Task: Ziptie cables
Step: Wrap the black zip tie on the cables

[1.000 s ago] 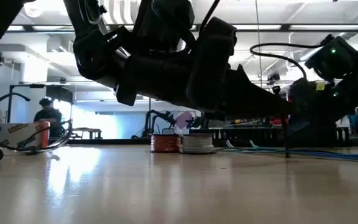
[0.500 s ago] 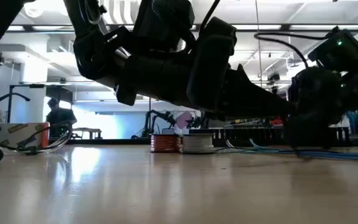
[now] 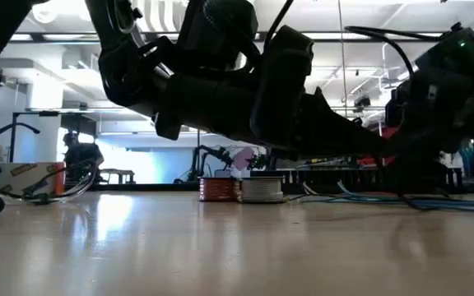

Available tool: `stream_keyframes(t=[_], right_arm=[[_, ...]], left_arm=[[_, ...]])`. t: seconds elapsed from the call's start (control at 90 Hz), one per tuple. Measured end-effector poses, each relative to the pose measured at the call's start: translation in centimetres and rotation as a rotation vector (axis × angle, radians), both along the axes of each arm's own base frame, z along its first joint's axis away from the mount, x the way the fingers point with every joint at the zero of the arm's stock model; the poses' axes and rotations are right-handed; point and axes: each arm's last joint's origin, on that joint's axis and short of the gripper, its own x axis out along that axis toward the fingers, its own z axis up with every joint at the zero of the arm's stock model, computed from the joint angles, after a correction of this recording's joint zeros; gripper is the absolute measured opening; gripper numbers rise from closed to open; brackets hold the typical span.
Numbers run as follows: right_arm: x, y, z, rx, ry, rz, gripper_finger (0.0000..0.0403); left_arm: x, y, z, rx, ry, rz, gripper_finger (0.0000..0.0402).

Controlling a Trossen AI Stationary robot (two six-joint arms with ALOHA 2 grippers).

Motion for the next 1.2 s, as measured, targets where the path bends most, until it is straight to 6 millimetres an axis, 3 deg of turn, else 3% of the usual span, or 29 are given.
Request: stream_keyframes(t=[0.167, 0.544, 0.833, 1.067, 1.2], right_arm=[[0.2, 0.0, 0.1, -0.063, 0.237, -0.010, 0.0151], [1.7, 0.6, 4.8, -0.252, 0.571, -0.033, 0.0144], [0.7, 1.1, 6.0, -0.149, 0.688, -0.164, 0.0155], [-0.5, 3.8, 6.7, -0.091, 0.630, -0.250, 0.0143], [-1.3, 5.5, 5.9, -0.050, 0.620, -0.347, 0.0140]], left_arm=[[0.0, 0.0, 0.0, -0.004, 0.001, 0.003, 0.0000], [0.0, 0.1, 0.0, 0.001, 0.000, 0.026, 0.0000], [0.0, 0.1, 0.0, -0.003, 0.002, 0.029, 0.0000], [0.0, 0.1, 0.0, -0.015, 0.008, 0.033, 0.0000], [0.0, 0.2, 0.0, -0.021, 0.010, 0.044, 0.0000]])
